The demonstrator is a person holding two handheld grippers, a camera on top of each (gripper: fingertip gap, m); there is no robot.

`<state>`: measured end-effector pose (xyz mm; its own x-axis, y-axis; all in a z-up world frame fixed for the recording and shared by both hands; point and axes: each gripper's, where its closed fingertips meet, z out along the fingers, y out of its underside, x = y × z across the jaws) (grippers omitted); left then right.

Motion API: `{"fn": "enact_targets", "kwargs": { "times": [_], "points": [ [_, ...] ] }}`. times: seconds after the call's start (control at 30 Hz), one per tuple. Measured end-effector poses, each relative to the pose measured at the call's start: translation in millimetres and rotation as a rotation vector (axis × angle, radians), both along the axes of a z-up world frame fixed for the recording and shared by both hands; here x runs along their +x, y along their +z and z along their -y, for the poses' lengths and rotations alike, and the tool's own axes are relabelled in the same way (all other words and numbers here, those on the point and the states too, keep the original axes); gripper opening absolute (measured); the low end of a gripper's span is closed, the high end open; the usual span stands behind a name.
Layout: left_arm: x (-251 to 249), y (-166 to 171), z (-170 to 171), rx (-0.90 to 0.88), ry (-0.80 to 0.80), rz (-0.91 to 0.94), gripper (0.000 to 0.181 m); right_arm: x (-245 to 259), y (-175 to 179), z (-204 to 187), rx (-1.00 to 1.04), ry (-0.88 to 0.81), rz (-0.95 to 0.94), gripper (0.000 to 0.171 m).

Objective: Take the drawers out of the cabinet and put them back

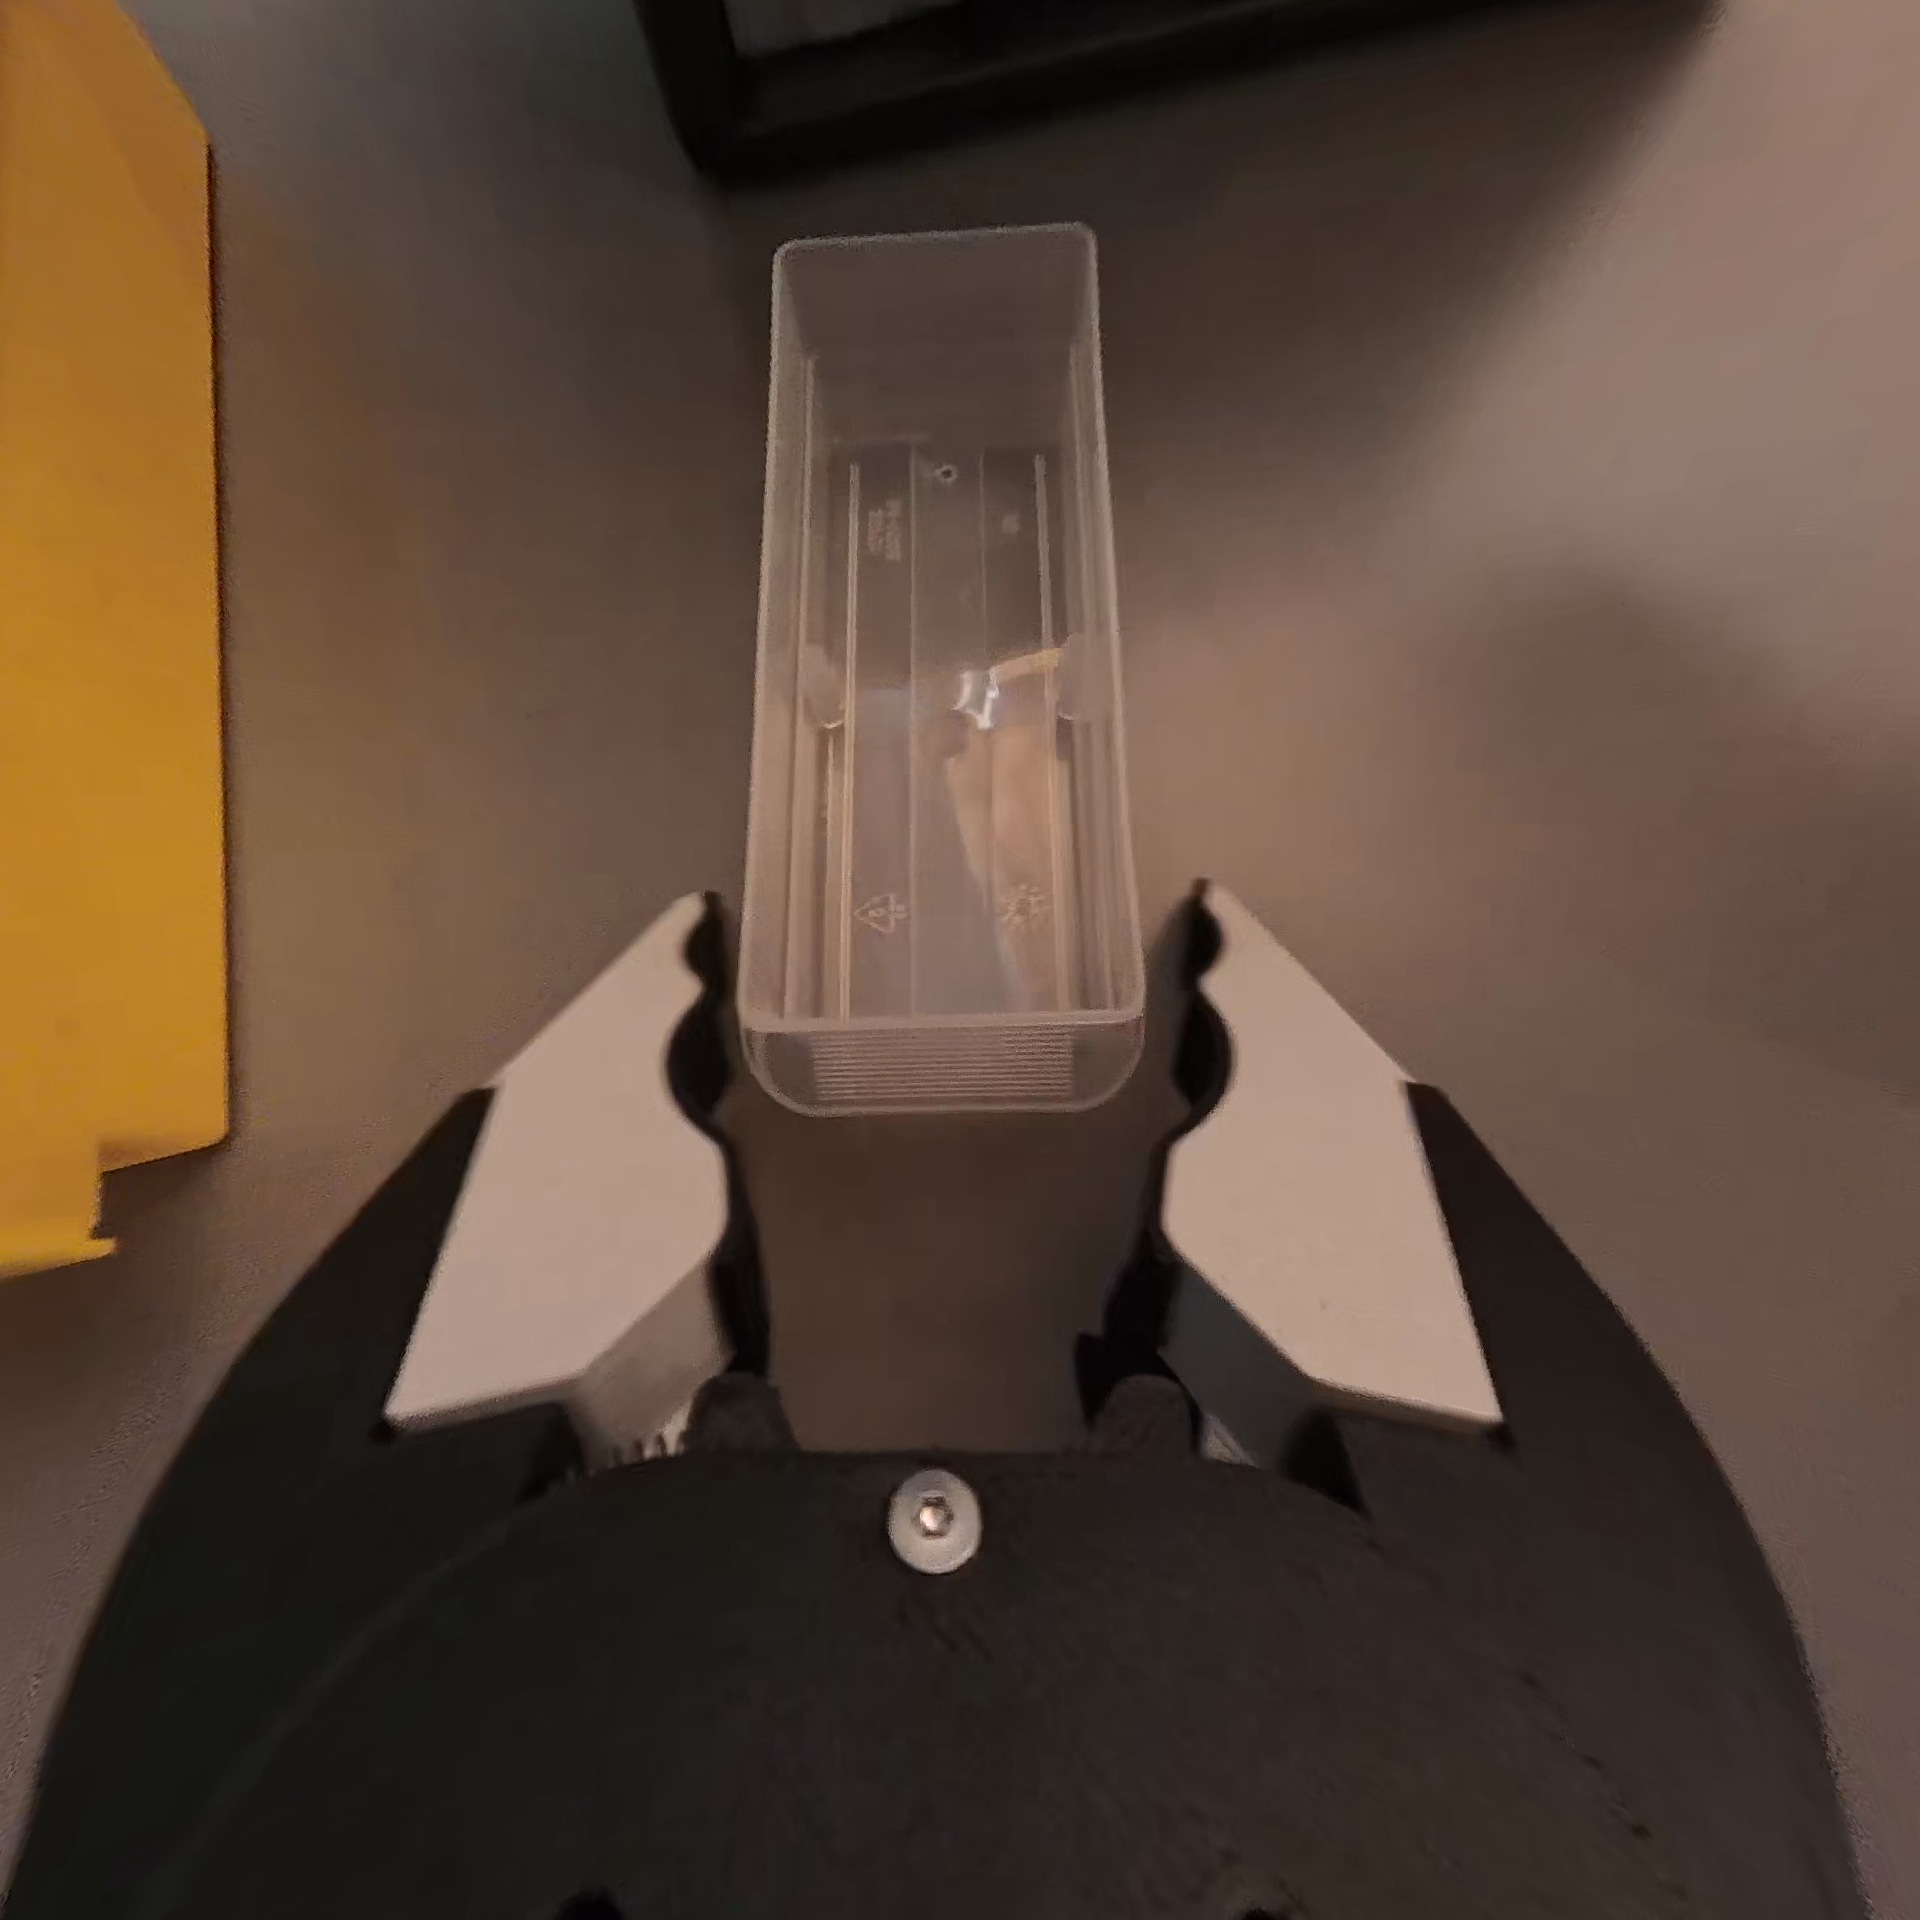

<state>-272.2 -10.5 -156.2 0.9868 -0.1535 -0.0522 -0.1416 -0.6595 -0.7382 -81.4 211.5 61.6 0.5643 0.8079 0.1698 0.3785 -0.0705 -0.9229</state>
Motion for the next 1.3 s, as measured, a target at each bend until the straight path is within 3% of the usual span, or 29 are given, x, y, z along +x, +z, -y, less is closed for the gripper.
{"fn": "enact_targets", "kwargs": {
  "times": [0.03,0.27,0.47,0.6,0.8,1.0,1.13,1.3],
  "points": [
    [0.6,0.5,-1.2,0.012,-0.007,0.004,0.076,0.1,0.0,0.0,0.001,-0.001,0.001,0.0],
    [11.7,20.7,-14.7,0.06,-0.071,0.043,0.076,0.1,0.0,0.0,0.004,-0.004,0.006,0.0],
    [59.8,53.1,-30.6,0.116,-0.174,0.008,0.075,0.1,0.0,-0.1,0.002,-0.003,0.004,0.0],
    [81.0,40.1,-35.3,0.077,-0.211,-0.019,0.075,0.0,-0.1,0.1,0.002,-0.002,-0.001,0.0],
    [71.2,10.6,-24.0,-0.026,-0.187,0.027,0.075,0.0,0.1,0.3,0.0,0.003,-0.001,0.0],
    [74.6,31.1,-38.0,-0.058,-0.145,0.001,0.098,0.0,0.1,0.6,0.002,0.001,0.003,0.0],
    [75.1,7.3,-36.9,-0.225,-0.154,-0.132,0.103,0.1,0.1,0.9,0.0,0.004,-0.001,0.0],
    [80.2,1.6,-28.5,-0.299,-0.225,-0.131,0.063,0.0,0.0,0.8,-0.002,0.007,-0.002,0.0]
  ]
}}
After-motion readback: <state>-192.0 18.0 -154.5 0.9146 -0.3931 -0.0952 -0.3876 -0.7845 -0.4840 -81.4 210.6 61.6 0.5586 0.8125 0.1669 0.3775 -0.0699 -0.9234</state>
